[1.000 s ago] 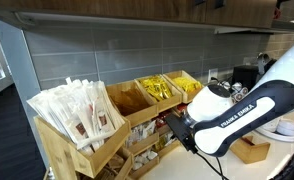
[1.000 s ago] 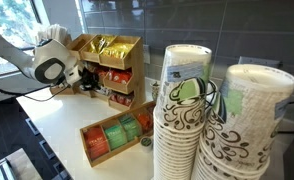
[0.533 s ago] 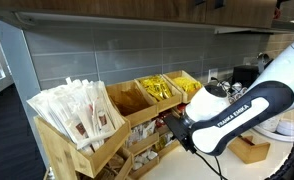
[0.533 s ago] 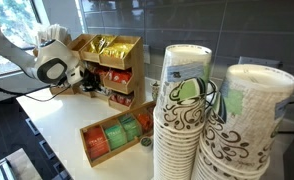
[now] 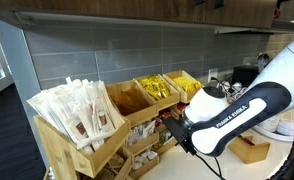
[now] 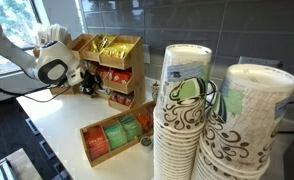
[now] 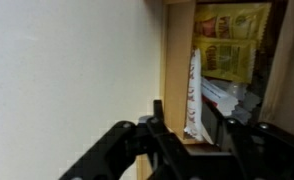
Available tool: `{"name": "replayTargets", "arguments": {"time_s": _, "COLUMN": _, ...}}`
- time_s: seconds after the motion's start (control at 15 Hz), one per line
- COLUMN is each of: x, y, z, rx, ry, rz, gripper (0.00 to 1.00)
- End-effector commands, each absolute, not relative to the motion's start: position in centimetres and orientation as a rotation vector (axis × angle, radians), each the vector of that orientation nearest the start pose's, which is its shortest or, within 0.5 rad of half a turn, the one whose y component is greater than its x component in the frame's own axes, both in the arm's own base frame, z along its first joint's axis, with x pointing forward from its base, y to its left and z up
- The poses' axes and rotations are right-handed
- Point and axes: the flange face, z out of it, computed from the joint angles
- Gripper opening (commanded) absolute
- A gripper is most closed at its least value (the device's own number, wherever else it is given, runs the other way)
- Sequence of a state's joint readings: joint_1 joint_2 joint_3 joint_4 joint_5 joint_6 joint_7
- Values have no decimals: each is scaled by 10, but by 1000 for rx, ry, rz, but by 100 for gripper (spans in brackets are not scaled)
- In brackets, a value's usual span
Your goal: Lift the tomato ketchup from the cupboard and put it on the bottom second shelf to the right
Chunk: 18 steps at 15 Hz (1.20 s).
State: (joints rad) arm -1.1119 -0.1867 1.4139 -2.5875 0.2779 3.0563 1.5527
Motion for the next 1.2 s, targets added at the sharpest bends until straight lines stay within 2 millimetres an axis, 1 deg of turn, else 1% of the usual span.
{"name": "replayTargets", "arguments": {"time_s": 0.0, "x": 471, "y": 119, "z": 330, "rx": -2003, "ry": 1845, "rz": -499, "gripper": 76}}
{"name": "replayTargets", "arguments": {"time_s": 0.07, "x": 472, "y": 117, "z": 330, "rx": -1996, "ry": 1842, "rz": -485, "gripper": 85}}
{"name": "replayTargets", "arguments": {"time_s": 0.2, "x": 471, "y": 111, "z": 325, "rx": -1994, "ry": 1854, "rz": -453, "gripper": 99}}
{"name": "replayTargets", "arguments": {"time_s": 0.67, "x": 472, "y": 98, "z": 310, "rx": -2016, "ry": 1827, "rz": -321, "gripper": 100}}
{"name": "replayTargets", "arguments": {"time_s": 0.87, "x": 474, "y": 96, "z": 305, "rx": -2069, "ry": 1761, "rz": -269, "gripper": 100}}
{"name": "replayTargets", "arguments": {"time_s": 0.93, "x": 473, "y": 94, "z": 298, "rx": -2108, "ry": 1736, "rz": -269, "gripper": 100}}
{"name": "replayTargets", "arguments": {"time_s": 1.13, "x": 482, "y": 90, "z": 293, "rx": -2166, "ry": 1630, "rz": -300, "gripper": 100}}
